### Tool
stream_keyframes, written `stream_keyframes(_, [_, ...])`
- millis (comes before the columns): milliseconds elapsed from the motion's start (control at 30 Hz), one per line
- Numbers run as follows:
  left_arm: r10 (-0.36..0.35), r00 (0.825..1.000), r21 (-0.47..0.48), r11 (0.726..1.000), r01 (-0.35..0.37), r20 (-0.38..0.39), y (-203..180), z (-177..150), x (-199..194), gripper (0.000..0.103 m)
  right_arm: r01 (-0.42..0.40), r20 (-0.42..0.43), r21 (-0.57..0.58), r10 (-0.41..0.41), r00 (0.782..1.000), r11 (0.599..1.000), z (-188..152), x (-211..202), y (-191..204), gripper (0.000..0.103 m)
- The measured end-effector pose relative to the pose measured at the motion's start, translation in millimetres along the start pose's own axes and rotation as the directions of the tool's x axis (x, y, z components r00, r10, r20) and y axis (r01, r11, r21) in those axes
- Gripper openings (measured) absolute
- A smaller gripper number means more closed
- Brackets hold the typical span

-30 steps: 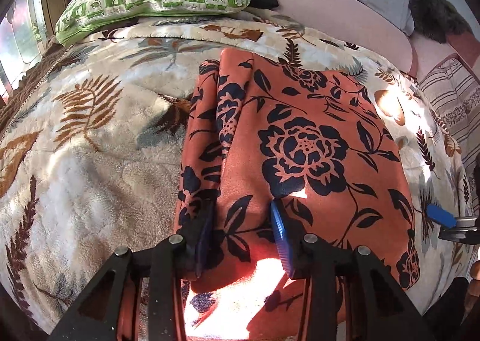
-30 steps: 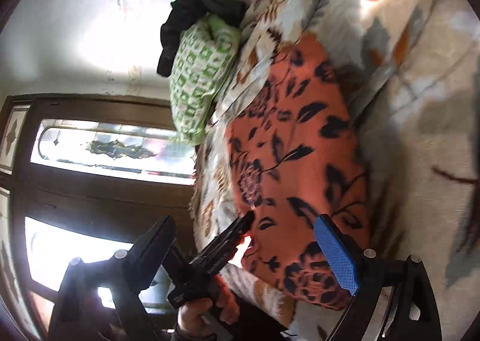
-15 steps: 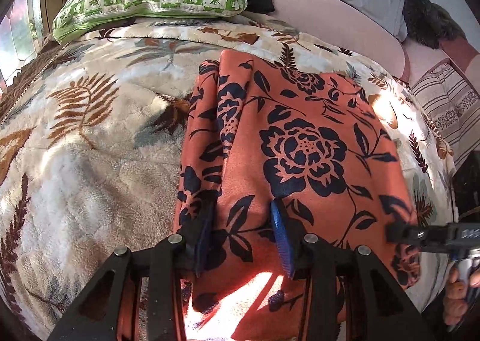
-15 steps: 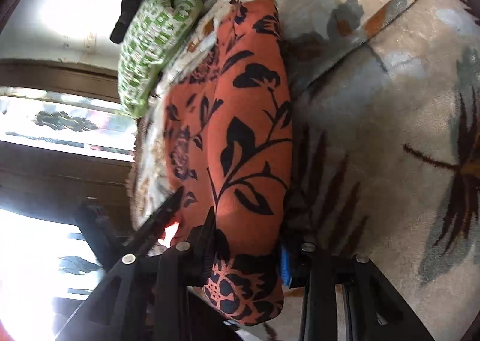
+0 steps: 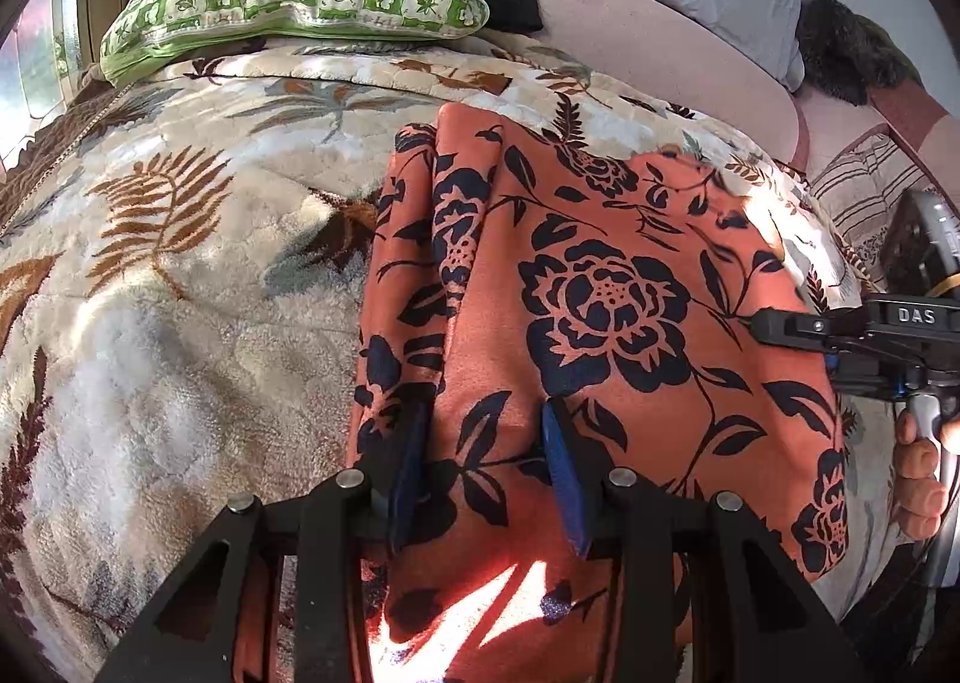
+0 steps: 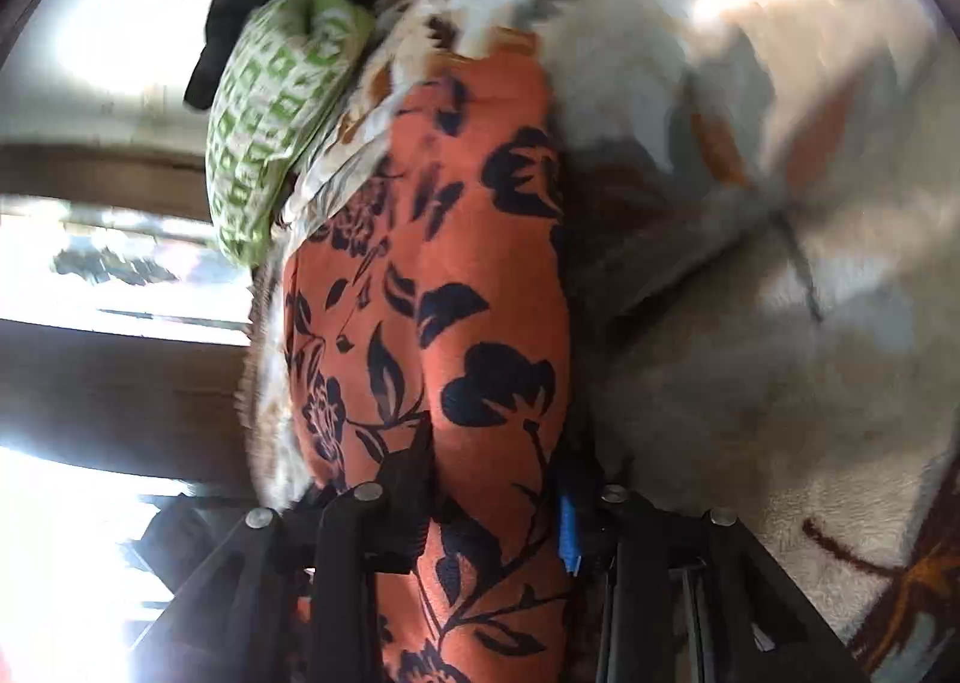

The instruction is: Fold small clothes

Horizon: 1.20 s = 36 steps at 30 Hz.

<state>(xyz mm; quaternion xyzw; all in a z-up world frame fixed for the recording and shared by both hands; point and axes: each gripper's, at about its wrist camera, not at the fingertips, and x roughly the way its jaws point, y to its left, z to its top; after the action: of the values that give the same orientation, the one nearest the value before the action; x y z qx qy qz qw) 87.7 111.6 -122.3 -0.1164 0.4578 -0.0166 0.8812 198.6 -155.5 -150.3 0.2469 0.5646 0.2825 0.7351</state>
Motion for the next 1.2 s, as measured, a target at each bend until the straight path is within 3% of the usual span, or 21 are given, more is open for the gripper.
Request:
stream_keyframes(67, [-0.007,1.0,-0.005,1.0,0.007,0.002,0.7,0.3,1.6,0.042,0.072,0.062,-0.093,-0.066,0.996,0.993,-5.9,-10.6,20.5,0.031])
stream_keyframes(100, [-0.003,1.0,0.001,1.0,0.003,0.003,-0.5,0.4,2.7,0.042,0.099,0.038,-0.084,-0.097,0.995,0.991,-4.4,-2.3,13.6,0.031])
stream_keyframes(133, [0.003,1.0,0.011,1.0,-0.003,0.007,-1.7,0.4,2.8,0.042,0.107,0.0,-0.05,-0.107,0.994,0.993,-3.0,7.7,1.0,0.038])
stream_keyframes(200, [-0.009,1.0,0.008,1.0,0.009,0.008,0.8,0.2,2.3,0.042,0.047,0.01,0.031,-0.047,0.999,0.998,-0.3,1.6,-16.1,0.059])
stream_keyframes(367, [-0.015,1.0,0.004,1.0,0.015,0.011,3.1,-0.6,3.2,0.042,-0.049,0.161,0.076,0.036,0.986,0.996,27.4,-31.1,-20.8,0.078])
stream_keyframes(467, [-0.025,1.0,-0.007,1.0,0.025,0.005,5.0,0.3,3.7,0.042,-0.035,0.122,0.165,0.015,0.992,0.986,65.9,-1.6,-34.9,0.077])
stream_keyframes(500, [-0.03,1.0,-0.01,1.0,0.03,0.004,5.7,0.2,3.4,0.042,-0.025,0.096,0.181,0.008,0.995,0.983,75.1,9.8,-39.6,0.056])
stream_keyframes(533, [-0.034,0.999,-0.015,0.999,0.034,0.0,7.7,0.5,2.9,0.042,-0.019,0.067,0.167,0.008,0.998,0.986,85.0,23.8,-31.8,0.02])
stream_keyframes(667, [-0.089,0.996,-0.081,0.993,0.089,-0.004,19.7,4.9,-11.2,0.042,0.175,0.144,-0.08,-0.163,0.976,0.981,79.5,9.0,27.2,0.022])
stream_keyframes(767, [-0.156,0.987,-0.144,0.977,0.159,0.03,33.1,-2.1,-43.3,0.043,0.274,0.137,-0.095,-0.26,0.956,0.957,69.0,-4.0,32.2,0.047])
stream_keyframes(800, [-0.189,0.982,-0.158,0.969,0.191,0.028,37.6,-7.5,-50.3,0.044,0.306,0.175,-0.083,-0.289,0.941,0.948,59.6,-15.9,33.4,0.063])
stream_keyframes(833, [-0.215,0.976,-0.182,0.959,0.215,0.02,43.0,-13.8,-53.0,0.045,0.32,0.222,-0.08,-0.296,0.929,0.944,47.6,-28.7,35.5,0.064])
stream_keyframes(867, [-0.232,0.973,-0.216,0.949,0.228,0.007,48.5,-20.4,-51.4,0.048,0.302,0.258,-0.086,-0.271,0.927,0.949,35.0,-40.3,40.8,0.064])
stream_keyframes(967, [-0.254,0.965,-0.297,0.928,0.225,-0.06,60.4,-39.3,-28.9,0.044,0.176,0.238,-0.143,-0.138,0.961,0.974,-7.6,-58.1,52.6,0.064])
stream_keyframes(1000, [-0.254,0.964,-0.311,0.925,0.217,-0.082,63.1,-44.6,-21.4,0.029,0.145,0.222,-0.163,-0.107,0.969,0.976,-19.3,-56.3,63.8,0.064])
stream_keyframes(1033, [-0.257,0.963,-0.327,0.92,0.219,-0.079,67.2,-47.2,-19.2,0.027,0.124,0.202,-0.19,-0.085,0.976,0.974,-30.3,-51.1,72.8,0.064])
stream_keyframes(1100, [-0.275,0.958,-0.361,0.904,0.23,-0.079,72.7,-48.5,-19.6,0.021,0.113,0.139,-0.233,-0.082,0.987,0.966,-51.2,-36.5,82.2,0.065])
stream_keyframes(1200, [-0.236,0.969,-0.329,0.923,0.198,-0.08,65.9,-52.6,-19.2,0.019,0.151,0.057,-0.249,-0.141,0.988,0.957,-62.9,-3.4,80.1,0.065])
